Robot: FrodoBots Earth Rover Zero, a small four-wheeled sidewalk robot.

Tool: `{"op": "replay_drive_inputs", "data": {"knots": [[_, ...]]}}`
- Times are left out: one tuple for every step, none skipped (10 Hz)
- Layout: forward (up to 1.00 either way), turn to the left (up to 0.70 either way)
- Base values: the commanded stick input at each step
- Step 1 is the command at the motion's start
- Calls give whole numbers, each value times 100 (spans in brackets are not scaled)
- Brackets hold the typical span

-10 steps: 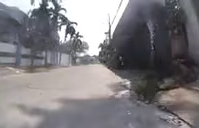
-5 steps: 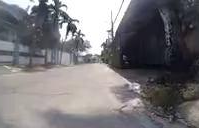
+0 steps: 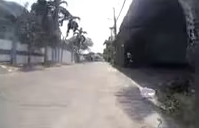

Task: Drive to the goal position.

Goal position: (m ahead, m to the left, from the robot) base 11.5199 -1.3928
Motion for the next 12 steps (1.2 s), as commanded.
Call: {"op": "replay_drive_inputs", "data": {"knots": [[100, 0], [100, 0], [100, 0], [100, -3], [100, -20], [100, -40], [100, -39], [100, -34], [100, 0], [100, 0], [100, 0], [100, 0]]}}
